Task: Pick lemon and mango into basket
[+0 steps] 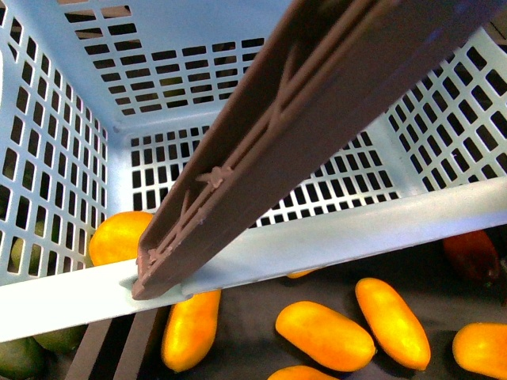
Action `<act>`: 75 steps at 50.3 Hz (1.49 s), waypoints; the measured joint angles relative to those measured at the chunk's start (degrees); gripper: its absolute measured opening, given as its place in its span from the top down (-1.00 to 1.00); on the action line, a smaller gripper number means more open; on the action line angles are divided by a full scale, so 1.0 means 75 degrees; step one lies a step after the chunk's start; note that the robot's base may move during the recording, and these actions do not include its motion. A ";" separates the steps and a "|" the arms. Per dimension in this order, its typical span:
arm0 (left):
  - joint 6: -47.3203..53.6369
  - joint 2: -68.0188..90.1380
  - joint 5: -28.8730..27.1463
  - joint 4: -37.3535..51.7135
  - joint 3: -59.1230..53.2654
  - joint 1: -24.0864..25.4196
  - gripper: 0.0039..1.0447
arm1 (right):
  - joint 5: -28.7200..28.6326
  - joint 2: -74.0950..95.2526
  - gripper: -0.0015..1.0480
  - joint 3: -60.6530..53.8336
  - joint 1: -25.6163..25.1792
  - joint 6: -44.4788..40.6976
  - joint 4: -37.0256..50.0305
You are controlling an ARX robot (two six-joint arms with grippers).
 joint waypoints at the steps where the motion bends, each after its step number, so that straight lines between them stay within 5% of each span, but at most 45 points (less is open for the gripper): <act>1: 0.0000 0.0000 0.0003 0.0000 0.0000 0.0000 0.88 | -0.0020 0.0015 -0.83 -0.0015 0.0006 0.0023 0.0009; 57: 0.0000 0.0000 -0.0003 0.0000 0.0000 0.0000 0.88 | 0.0050 0.2046 -0.83 0.1262 0.0154 -0.0195 0.0283; 67: 0.0000 0.0000 -0.0006 0.0000 0.0000 0.0000 0.88 | 0.0038 0.1926 -0.27 0.1192 0.0201 -0.0184 0.0315; 75: 0.0000 0.0000 -0.0006 0.0000 0.0000 0.0000 0.88 | 0.0280 0.1093 -0.22 0.0842 0.0087 -0.0230 0.0306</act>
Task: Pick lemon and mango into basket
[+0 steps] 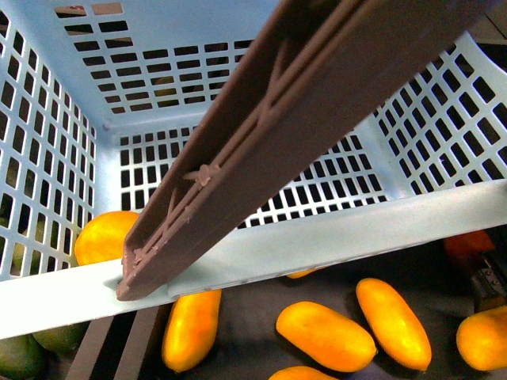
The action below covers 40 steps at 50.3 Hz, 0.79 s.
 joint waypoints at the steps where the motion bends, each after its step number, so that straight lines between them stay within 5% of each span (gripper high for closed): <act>1: 0.0000 0.0000 0.0000 0.0000 0.0000 0.0000 0.88 | 0.0058 -0.0082 -0.22 -0.0029 -0.0015 -0.0023 0.0000; 11: 0.0000 0.0003 0.0003 0.0000 0.0000 0.0000 0.88 | 0.1259 -0.1999 -0.22 -0.0507 -0.0431 -0.0562 -0.0245; 23: 0.0000 0.0003 0.0000 0.0000 0.0000 0.0000 0.88 | 0.0688 -0.5365 -0.22 -0.0487 -0.0947 -0.0175 -0.1206; 40: 0.0000 0.0003 0.0003 0.0000 0.0000 0.0000 0.88 | 0.0589 -0.7236 -0.22 0.0647 0.0187 0.0096 -0.1915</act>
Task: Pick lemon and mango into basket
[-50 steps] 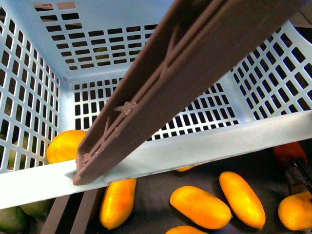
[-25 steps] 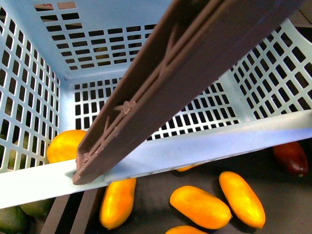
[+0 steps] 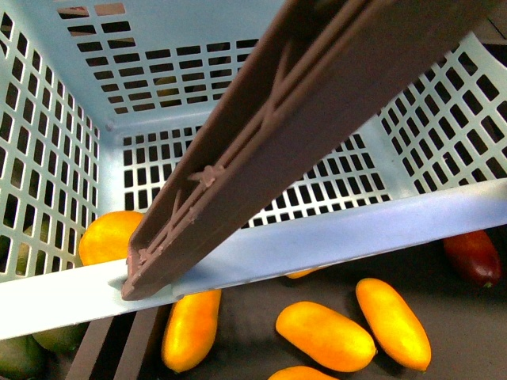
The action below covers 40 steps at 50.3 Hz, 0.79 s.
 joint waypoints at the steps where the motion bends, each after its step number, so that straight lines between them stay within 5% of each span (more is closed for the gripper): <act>1: 0.0000 0.0000 0.0000 0.0000 0.0000 0.0000 0.88 | 0.0000 -0.0023 -0.22 0.0032 0.0064 0.0009 -0.0012; 19: 0.0000 0.0000 0.0000 0.0000 0.0000 0.0000 0.88 | 0.0012 -0.0131 -0.22 0.0694 0.2142 0.0423 -0.0067; 40: 0.0000 -0.0003 0.0000 0.0000 0.0000 0.0000 0.88 | 0.0443 0.0799 -0.22 0.1667 0.3771 -0.0122 -0.0108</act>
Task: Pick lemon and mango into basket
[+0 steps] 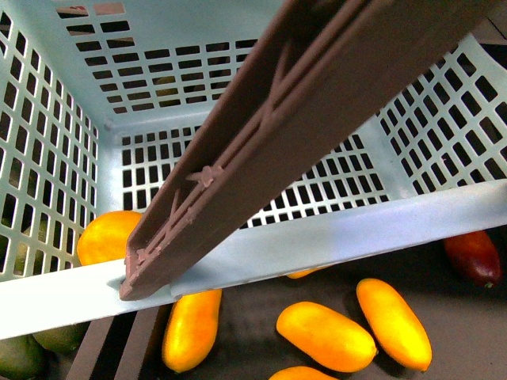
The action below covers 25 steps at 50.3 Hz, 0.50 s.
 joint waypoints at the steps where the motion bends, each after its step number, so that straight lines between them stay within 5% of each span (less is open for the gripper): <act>1: 0.0000 0.0003 0.0000 0.0000 0.0000 0.0000 0.88 | 0.0023 0.0029 -0.22 0.0009 0.0044 -0.0035 -0.0015; 11: 0.0000 0.0000 0.0000 0.0000 0.0000 0.0000 0.88 | 0.0242 0.0286 -0.24 0.0073 0.0562 -0.0379 -0.0227; 21: 0.0000 0.0000 0.0000 0.0000 0.0000 0.0000 0.88 | 0.0842 0.0111 -0.80 0.0070 0.0597 -0.0501 -0.0513; 25: 0.0023 0.0003 0.0026 0.0000 0.0000 0.0000 0.88 | 0.0921 -0.0178 -0.85 -0.0017 0.0507 -0.0478 -0.0627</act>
